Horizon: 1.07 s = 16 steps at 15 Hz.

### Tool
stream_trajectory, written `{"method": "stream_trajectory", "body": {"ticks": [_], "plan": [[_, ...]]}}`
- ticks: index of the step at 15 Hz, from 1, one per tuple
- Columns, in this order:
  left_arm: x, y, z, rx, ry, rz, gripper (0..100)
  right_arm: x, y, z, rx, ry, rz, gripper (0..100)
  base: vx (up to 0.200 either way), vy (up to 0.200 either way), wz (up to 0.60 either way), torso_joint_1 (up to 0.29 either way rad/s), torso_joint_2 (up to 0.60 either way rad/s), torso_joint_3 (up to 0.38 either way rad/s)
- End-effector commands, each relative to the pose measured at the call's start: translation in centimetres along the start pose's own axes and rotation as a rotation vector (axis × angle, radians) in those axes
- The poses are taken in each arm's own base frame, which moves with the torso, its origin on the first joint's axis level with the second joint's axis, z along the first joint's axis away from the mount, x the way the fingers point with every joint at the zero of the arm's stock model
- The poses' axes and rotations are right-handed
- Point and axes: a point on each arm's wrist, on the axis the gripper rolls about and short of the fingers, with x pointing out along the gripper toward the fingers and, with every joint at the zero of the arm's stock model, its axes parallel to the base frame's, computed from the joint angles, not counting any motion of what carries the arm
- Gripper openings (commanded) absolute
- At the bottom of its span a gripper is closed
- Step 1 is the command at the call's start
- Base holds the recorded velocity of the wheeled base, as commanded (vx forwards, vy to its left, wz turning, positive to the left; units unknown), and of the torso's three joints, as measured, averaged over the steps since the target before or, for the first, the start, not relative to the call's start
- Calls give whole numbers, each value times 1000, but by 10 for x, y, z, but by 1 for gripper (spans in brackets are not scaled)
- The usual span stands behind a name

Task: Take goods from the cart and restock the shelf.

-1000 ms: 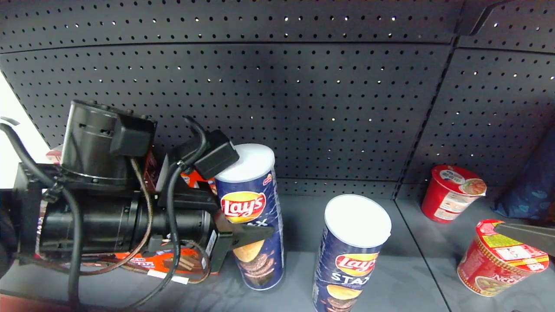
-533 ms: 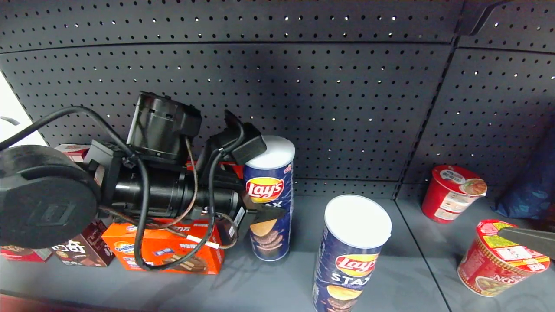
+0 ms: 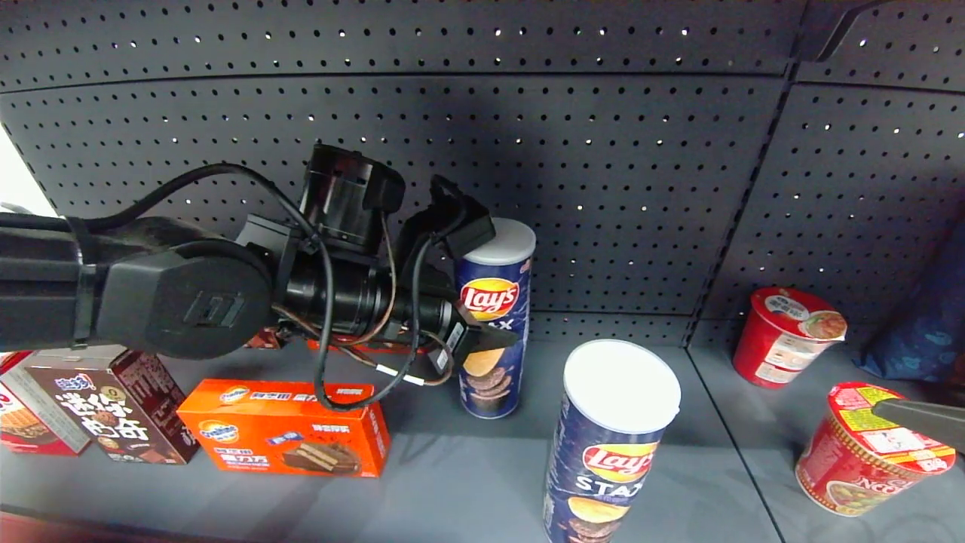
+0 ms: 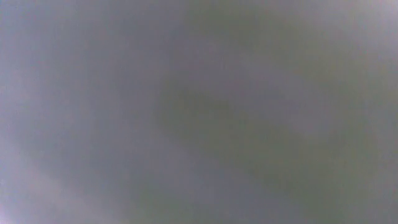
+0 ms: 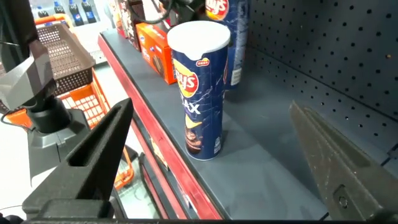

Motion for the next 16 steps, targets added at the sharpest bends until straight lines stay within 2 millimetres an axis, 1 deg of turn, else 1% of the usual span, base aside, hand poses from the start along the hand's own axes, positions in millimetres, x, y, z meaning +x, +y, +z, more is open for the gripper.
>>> {"method": "stream_trajectory", "body": {"ticks": [1, 4, 9, 14, 16], "plan": [[7, 2, 1, 0, 2, -4, 0, 0, 0, 0, 0, 1, 0, 100, 0, 0, 0, 0, 0, 0], [18, 9, 10, 8, -21, 4, 0, -1, 0, 0, -1, -2, -4, 100, 0, 0, 0, 0, 0, 0], [35, 14, 11, 13, -21, -5, 0, -11, 2, -2, -6, -26, -29, 100, 0, 0, 0, 0, 0, 0], [53, 19, 11, 14, -18, -13, 0, -11, 2, -2, -6, -26, -26, 100, 0, 0, 0, 0, 0, 0], [59, 18, 10, 15, -13, -21, 0, -11, 2, -1, -7, -29, -26, 100, 0, 0, 0, 0, 0, 0]]}}
